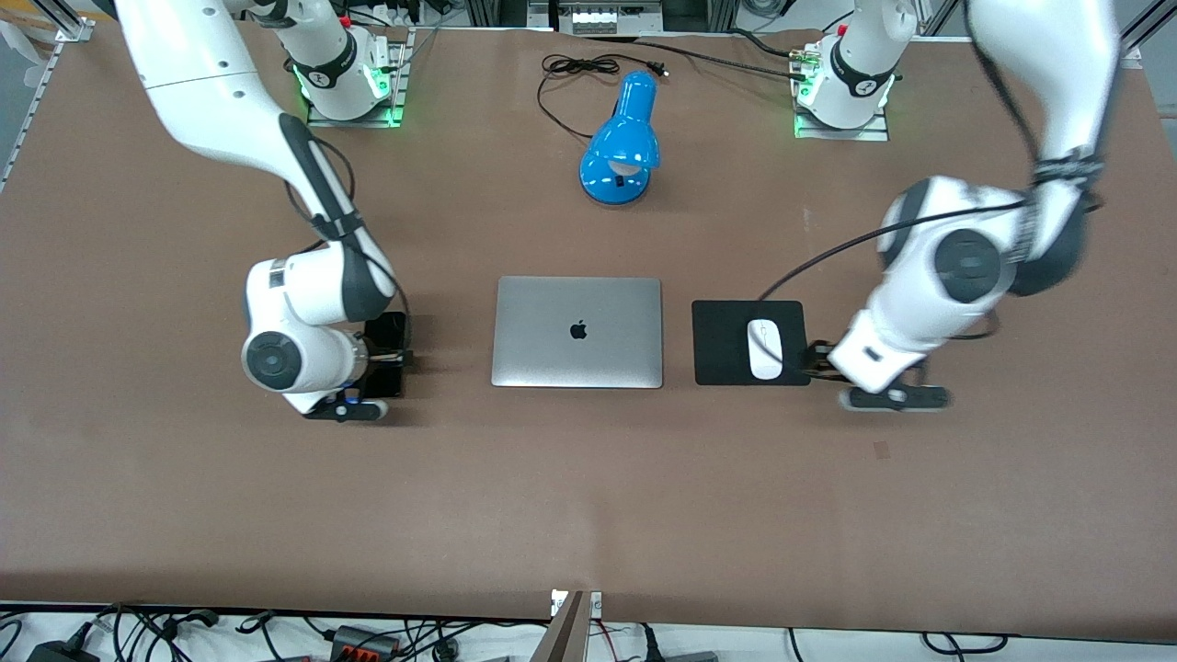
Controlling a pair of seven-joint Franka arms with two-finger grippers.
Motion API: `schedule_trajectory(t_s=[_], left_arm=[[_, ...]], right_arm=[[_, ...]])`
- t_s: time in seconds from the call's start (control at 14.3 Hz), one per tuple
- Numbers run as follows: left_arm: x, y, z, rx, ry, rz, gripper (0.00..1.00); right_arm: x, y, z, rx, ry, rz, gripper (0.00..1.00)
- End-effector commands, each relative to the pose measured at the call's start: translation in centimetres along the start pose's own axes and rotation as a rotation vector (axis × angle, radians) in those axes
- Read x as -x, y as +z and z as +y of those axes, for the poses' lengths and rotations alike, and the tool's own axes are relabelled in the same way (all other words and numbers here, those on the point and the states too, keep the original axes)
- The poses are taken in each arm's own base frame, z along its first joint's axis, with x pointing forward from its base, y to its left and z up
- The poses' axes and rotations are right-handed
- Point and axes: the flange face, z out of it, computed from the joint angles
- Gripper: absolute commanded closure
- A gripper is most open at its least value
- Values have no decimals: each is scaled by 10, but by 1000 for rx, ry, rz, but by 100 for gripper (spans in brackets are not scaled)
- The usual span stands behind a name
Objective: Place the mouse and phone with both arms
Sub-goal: 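Release the mouse and raise the left gripper while the right gripper carries the phone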
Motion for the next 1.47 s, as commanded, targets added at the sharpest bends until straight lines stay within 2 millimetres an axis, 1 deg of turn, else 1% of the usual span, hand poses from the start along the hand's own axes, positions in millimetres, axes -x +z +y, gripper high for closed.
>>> schedule_trajectory(t_s=[0.0,0.07,0.21,0.35,0.42,0.56,0.63,0.7,0.77,0.84,0.91,0.98,1.05,1.12,1.19,1.26,1.33,1.4], left_arm=[[-10,-54,-25,-22,79,-79,0],[-7,-74,-35,-23,91,-116,0],[-1,-106,-49,-14,77,-166,0],[1,-122,-68,76,37,-188,0],[1,-126,-71,84,50,-182,0],[13,-150,-77,77,78,-149,0],[21,-147,-85,63,53,-165,0],[33,-155,-96,38,22,-152,0],[44,-150,-87,19,29,-140,0],[52,-145,-88,24,22,-105,0],[57,-145,-98,29,11,-38,0],[68,-145,-109,31,-6,-10,0],[78,-141,-114,32,-15,-14,0],[78,-141,-118,32,-21,-18,0],[81,-149,-113,32,-25,-28,0],[84,-161,-99,26,1,-32,0],[79,-173,-97,18,21,-7,0],[78,-173,-101,33,13,-10,0]], right_arm=[[7,-4,-22,-27,-1,-1,75],[9,-3,-25,-28,1,-4,75],[11,1,-28,-26,-1,-9,75],[18,8,-43,-17,-22,-17,75],[22,13,-50,-17,-29,-17,75],[25,20,-53,-13,-12,-20,75],[29,20,-63,-12,-11,-20,75],[32,21,-71,-9,-5,-18,75],[33,22,-76,-9,-2,-12,75],[33,23,-78,-11,13,-6,75],[33,26,-79,-8,24,-7,75],[35,25,-82,-8,20,-5,75],[35,27,-84,-7,17,-6,75],[34,30,-83,-5,19,-10,75],[35,36,-84,-2,17,-16,74],[35,39,-87,-1,13,-13,74],[35,39,-87,-1,13,-13,73],[35,39,-87,0,15,-14,73]])
